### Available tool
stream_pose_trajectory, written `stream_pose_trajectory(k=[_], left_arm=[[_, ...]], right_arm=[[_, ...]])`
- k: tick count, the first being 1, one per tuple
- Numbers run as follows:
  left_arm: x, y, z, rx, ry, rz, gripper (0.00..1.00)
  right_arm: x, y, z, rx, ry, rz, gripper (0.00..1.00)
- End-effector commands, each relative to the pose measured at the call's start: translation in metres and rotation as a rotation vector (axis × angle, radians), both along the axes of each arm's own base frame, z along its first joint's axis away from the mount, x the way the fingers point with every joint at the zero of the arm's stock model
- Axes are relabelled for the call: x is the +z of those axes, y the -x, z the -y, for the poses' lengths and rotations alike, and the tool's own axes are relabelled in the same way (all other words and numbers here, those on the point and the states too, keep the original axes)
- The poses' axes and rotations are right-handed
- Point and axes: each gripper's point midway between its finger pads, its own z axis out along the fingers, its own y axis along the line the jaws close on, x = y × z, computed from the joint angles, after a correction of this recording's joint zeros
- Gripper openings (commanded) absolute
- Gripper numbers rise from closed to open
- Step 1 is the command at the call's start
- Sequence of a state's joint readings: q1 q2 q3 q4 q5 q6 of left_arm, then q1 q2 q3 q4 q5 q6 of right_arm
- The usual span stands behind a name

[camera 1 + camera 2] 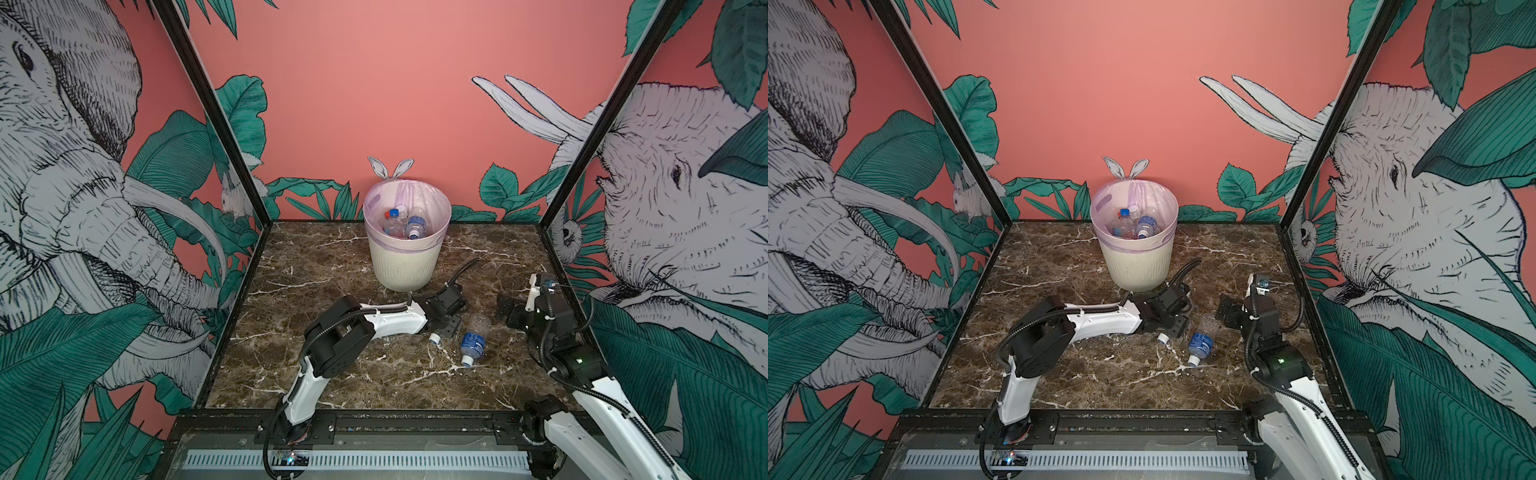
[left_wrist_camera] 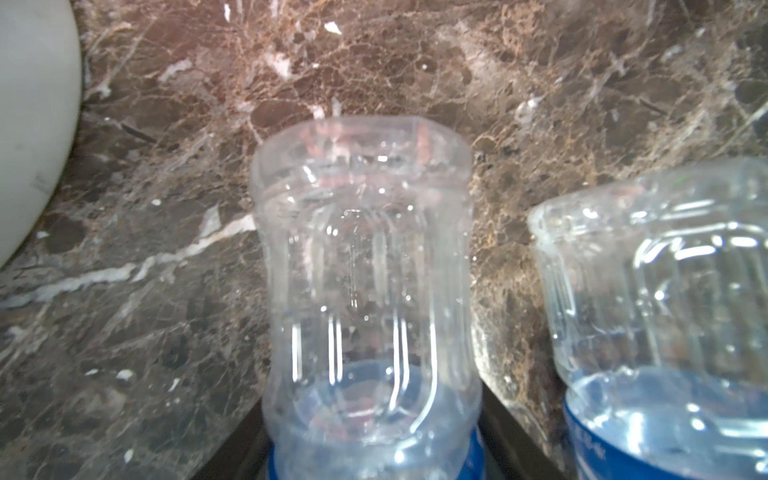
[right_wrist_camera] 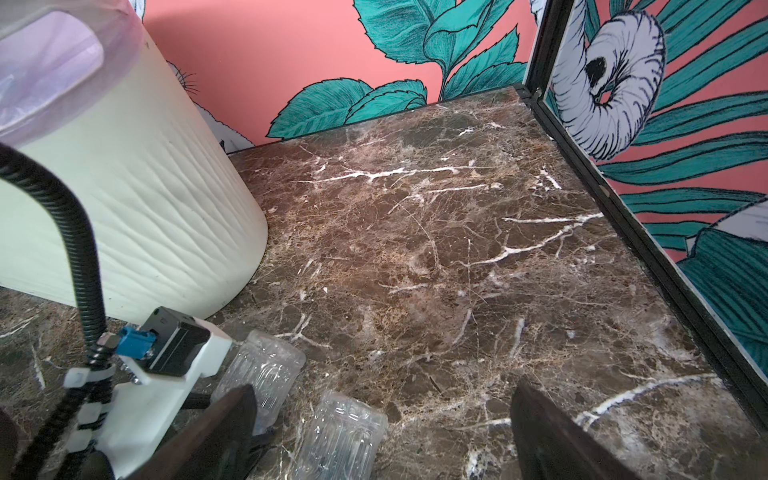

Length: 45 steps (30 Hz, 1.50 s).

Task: Throw the plastic bottles in the bin
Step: 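Lower the left gripper onto the nearer Pocari Sweat bottle and close it, then lift the Pocari Sweat bottle upright and carry it over the bin with left gripper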

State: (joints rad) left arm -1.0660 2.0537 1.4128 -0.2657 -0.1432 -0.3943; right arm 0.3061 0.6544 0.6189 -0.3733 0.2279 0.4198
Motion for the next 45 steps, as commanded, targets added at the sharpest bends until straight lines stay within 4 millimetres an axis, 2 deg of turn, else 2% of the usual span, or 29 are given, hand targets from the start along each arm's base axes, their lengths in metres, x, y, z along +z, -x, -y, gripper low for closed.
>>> stream_pose_trajectory(k=[1,13,22,38,45], left_arm=[[0.026,0.004,-0.007,-0.006,0.027,0.041,0.51],[0.071,0.022,-0.033,-0.065,0.096,0.175,0.48],[0.105,0.036,-0.068,-0.072,0.121,0.292,0.48],[0.168,0.053,-0.171,0.010,0.115,0.530,0.48],[0.182,0.060,-0.207,0.074,0.129,0.568,0.48]], right_arm=[[0.000,-0.002,0.001,-0.014,-0.015,0.015,0.97],[-0.003,-0.004,0.001,-0.014,-0.014,0.005,0.97],[-0.004,-0.004,0.001,-0.013,-0.014,0.000,0.97],[-0.010,-0.008,-0.003,0.000,-0.013,-0.024,0.97],[-0.013,-0.011,-0.005,0.010,-0.011,-0.039,0.97]])
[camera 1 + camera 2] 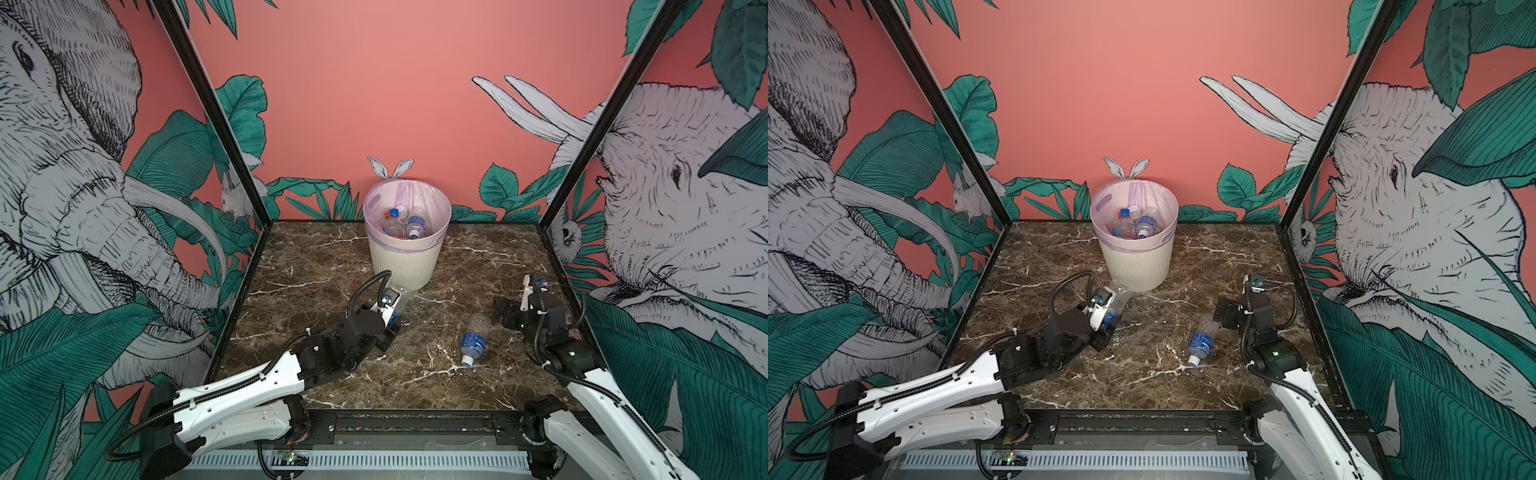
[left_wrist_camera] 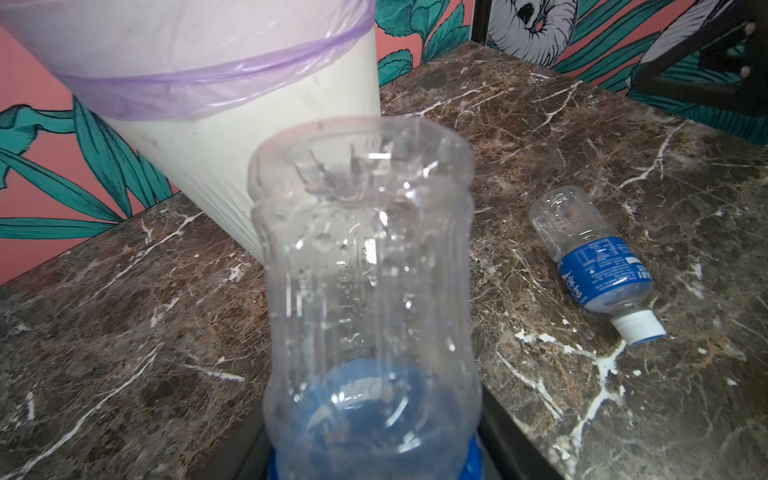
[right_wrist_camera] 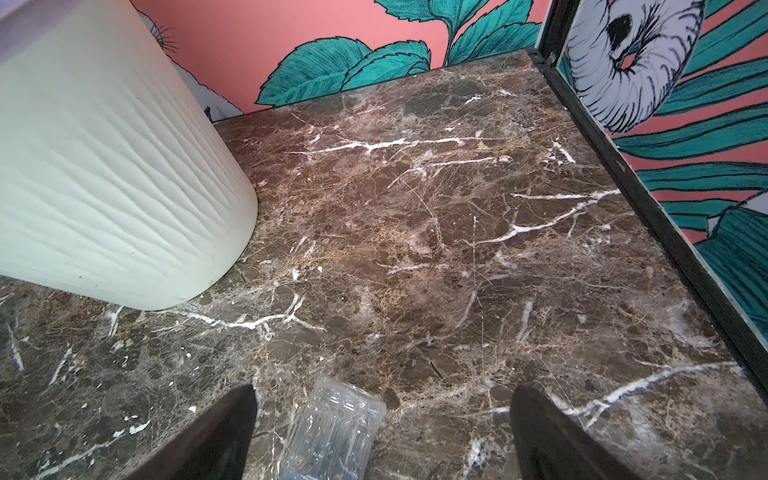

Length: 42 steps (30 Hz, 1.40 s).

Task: Throw the plastic bottles in the bin
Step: 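Lift the Pocari Sweat bottle upright and carry it over the bin with left gripper, then open the left gripper over the bin to drop the bottle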

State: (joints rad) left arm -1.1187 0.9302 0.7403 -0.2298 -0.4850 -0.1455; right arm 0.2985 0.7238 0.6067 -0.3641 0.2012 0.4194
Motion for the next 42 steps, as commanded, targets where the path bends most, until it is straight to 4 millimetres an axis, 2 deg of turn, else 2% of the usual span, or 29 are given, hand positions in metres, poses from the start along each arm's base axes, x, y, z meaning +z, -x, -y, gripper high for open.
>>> stream_pose_trajectory(k=[1,9,17,21,24,28,31,33,35,36,39,40,42], left_arm=[[0.001,0.002,-0.024,0.051,-0.018,0.023,0.48],[0.020,0.011,-0.059,0.101,0.036,0.078,0.49],[0.047,0.012,-0.074,0.124,0.075,0.135,0.50],[0.074,0.009,-0.070,0.117,0.091,0.183,0.50],[0.107,-0.001,-0.060,0.107,0.102,0.236,0.50],[0.152,-0.044,-0.040,0.085,0.174,0.223,0.51],[0.190,-0.090,-0.012,0.049,0.208,0.232,0.52],[0.211,-0.132,0.004,0.028,0.233,0.223,0.57],[0.215,-0.175,0.016,0.037,0.226,0.190,0.65],[0.211,-0.195,0.023,0.041,0.214,0.166,0.73],[0.212,-0.220,0.032,0.042,0.212,0.155,0.96],[0.215,-0.221,0.031,0.045,0.219,0.165,0.99],[0.224,-0.218,0.026,0.055,0.242,0.199,1.00]], right_arm=[[0.008,-0.006,-0.001,-0.006,-0.019,0.033,0.97],[0.005,-0.007,-0.002,-0.002,-0.017,0.022,0.97],[0.004,-0.009,-0.004,0.004,-0.019,0.017,0.97],[0.005,-0.009,-0.005,0.007,-0.021,0.019,0.97],[0.003,-0.010,-0.005,0.008,-0.022,0.015,0.97],[0.003,-0.010,-0.006,0.010,-0.024,0.013,0.97],[0.004,-0.009,-0.006,0.011,-0.025,0.015,0.97],[0.003,-0.008,-0.006,0.012,-0.026,0.012,0.97],[0.001,-0.008,-0.007,0.017,-0.027,0.003,0.97],[-0.002,-0.008,-0.007,0.018,-0.025,-0.007,0.97],[-0.006,-0.007,-0.008,0.022,-0.028,-0.024,0.97],[-0.007,-0.007,-0.009,0.028,-0.032,-0.026,0.97],[-0.010,-0.005,-0.010,0.033,-0.036,-0.034,0.97]])
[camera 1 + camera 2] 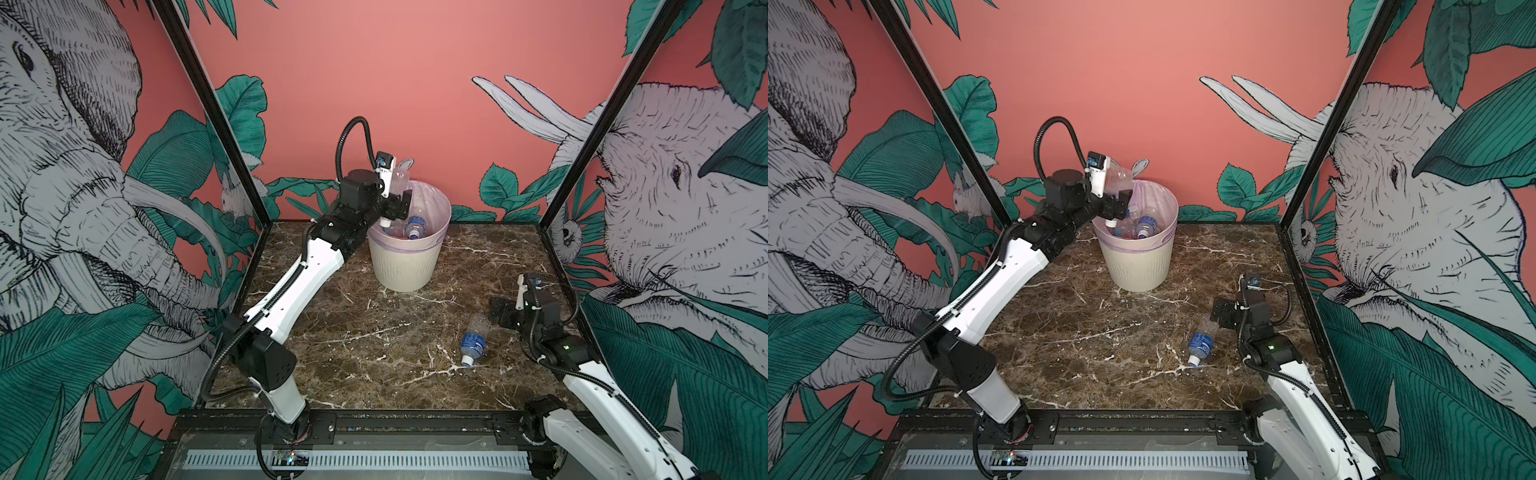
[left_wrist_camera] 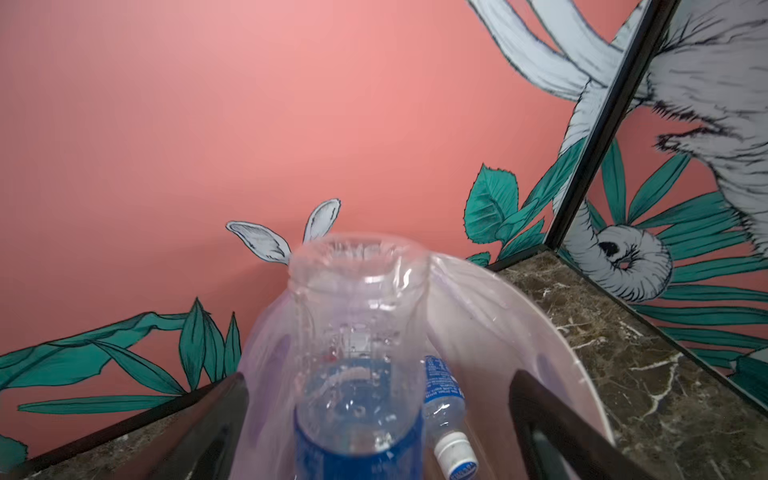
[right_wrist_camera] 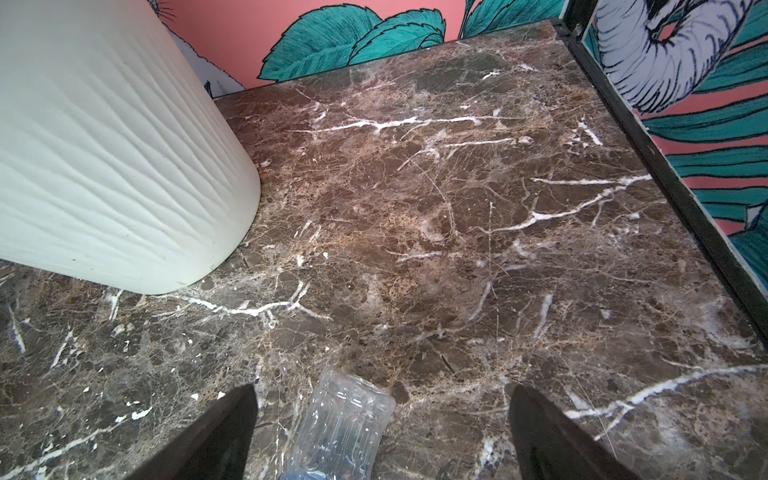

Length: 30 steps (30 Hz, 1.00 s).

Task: Throw the plastic bottles in the bin
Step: 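Open the left gripper over the bin to drop the bottle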

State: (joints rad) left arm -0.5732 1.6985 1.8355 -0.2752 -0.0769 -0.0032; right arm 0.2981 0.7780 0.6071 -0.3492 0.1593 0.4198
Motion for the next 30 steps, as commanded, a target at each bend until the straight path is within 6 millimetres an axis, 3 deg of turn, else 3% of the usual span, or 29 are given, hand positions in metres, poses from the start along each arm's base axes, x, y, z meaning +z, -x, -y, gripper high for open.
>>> stream_pose_trajectory(k=[1,8,16,23,30], left_arm=[[0.041,0.026,-0.005,-0.055,0.054,0.073,1.00],[0.053,0.059,-0.023,-0.068,0.096,0.105,1.00],[0.049,0.085,-0.042,-0.056,0.102,0.111,1.00],[0.031,0.100,-0.055,-0.038,0.108,0.093,1.00],[0.000,0.115,-0.067,-0.019,0.115,0.046,1.00]], right_arm=[[0.000,0.000,-0.002,0.000,-0.026,0.006,0.97],[-0.014,0.000,-0.012,0.036,-0.065,-0.040,0.97],[-0.028,0.005,-0.016,0.033,-0.095,-0.098,0.97],[-0.035,0.009,-0.018,0.035,-0.104,-0.136,0.97],[-0.055,0.011,-0.031,0.065,-0.115,-0.209,0.97]])
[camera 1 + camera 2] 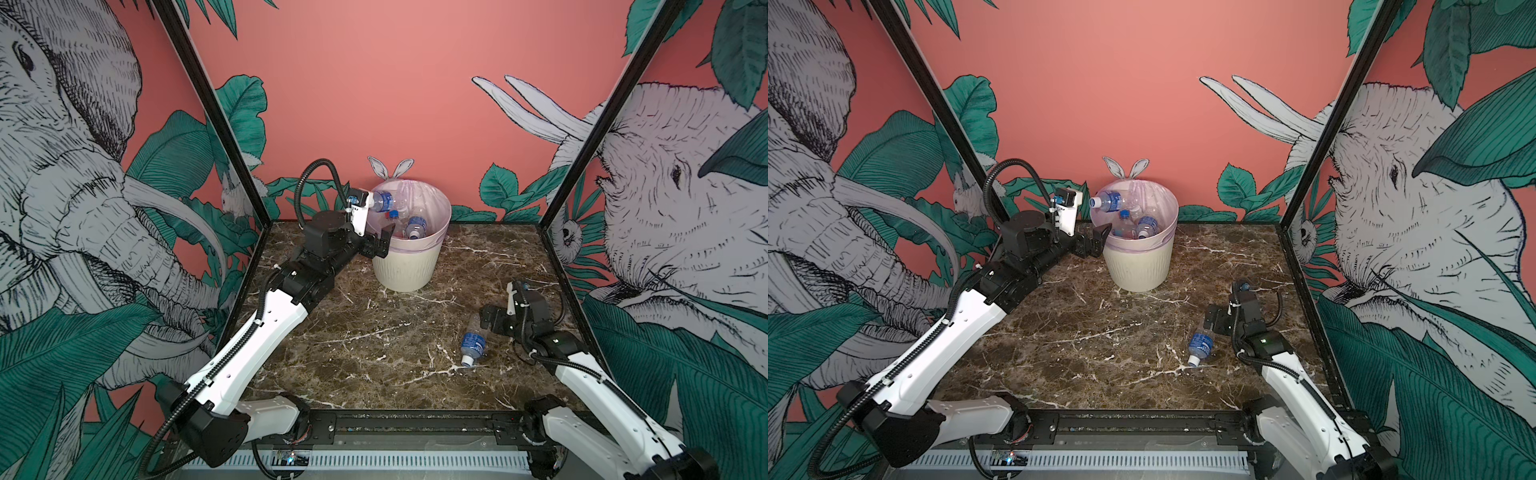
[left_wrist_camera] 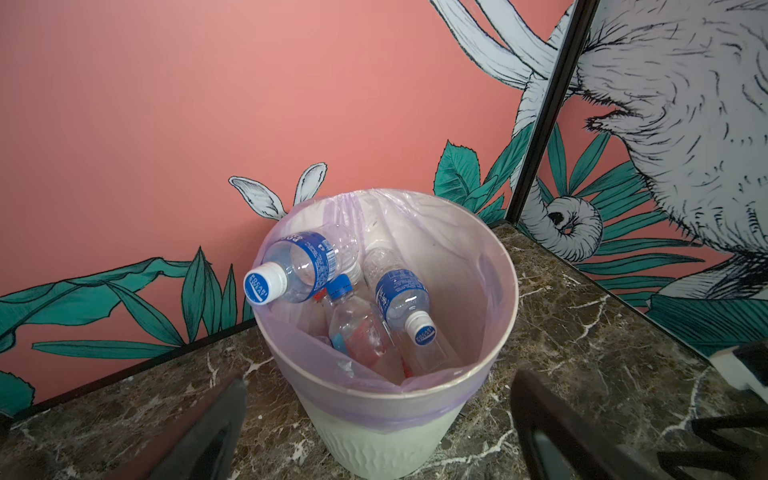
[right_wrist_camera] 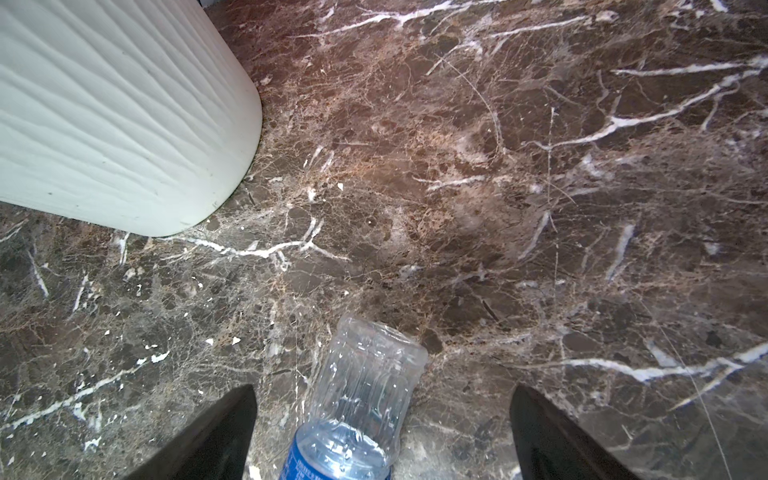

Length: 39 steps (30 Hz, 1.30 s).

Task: Throw the plastic bottles in the bin
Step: 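Open the left gripper over the bin to drop the bottle, then draw the left gripper back while the right gripper lowers onto the last bottle, then close the right gripper around the lying Pocari Sweat bottle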

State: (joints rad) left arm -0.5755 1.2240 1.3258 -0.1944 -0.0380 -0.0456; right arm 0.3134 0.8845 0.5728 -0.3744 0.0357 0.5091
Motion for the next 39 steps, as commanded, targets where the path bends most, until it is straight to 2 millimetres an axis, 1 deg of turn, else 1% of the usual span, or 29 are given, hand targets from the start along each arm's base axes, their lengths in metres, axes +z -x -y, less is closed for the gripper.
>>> stream_pose_trajectory(k=[1,4,9,15,29,37,39], left_arm=[[0.006,0.014,-0.011,0.015,0.051,0.023,1.00],[-0.014,0.020,-0.014,0.016,0.055,-0.010,0.99],[-0.053,0.032,-0.021,0.023,0.054,-0.072,1.00],[-0.092,0.042,-0.031,0.042,0.041,-0.141,1.00],[-0.159,0.059,-0.034,0.027,0.017,-0.273,0.99],[-0.182,0.067,-0.037,0.025,0.014,-0.319,1.00],[-0.187,0.069,-0.038,0.027,0.011,-0.329,1.00]], right_arm=[[-0.008,0.001,-0.009,0.013,-0.018,-0.026,0.97],[-0.014,0.002,-0.014,0.021,-0.004,-0.041,0.97],[-0.027,0.004,-0.023,0.034,0.014,-0.079,0.97],[-0.038,0.008,-0.028,0.028,0.023,-0.105,0.97],[-0.056,0.019,-0.036,0.027,0.051,-0.153,0.95],[-0.066,0.020,-0.043,0.045,0.057,-0.174,0.94],[-0.068,0.019,-0.046,0.052,0.055,-0.179,0.92]])
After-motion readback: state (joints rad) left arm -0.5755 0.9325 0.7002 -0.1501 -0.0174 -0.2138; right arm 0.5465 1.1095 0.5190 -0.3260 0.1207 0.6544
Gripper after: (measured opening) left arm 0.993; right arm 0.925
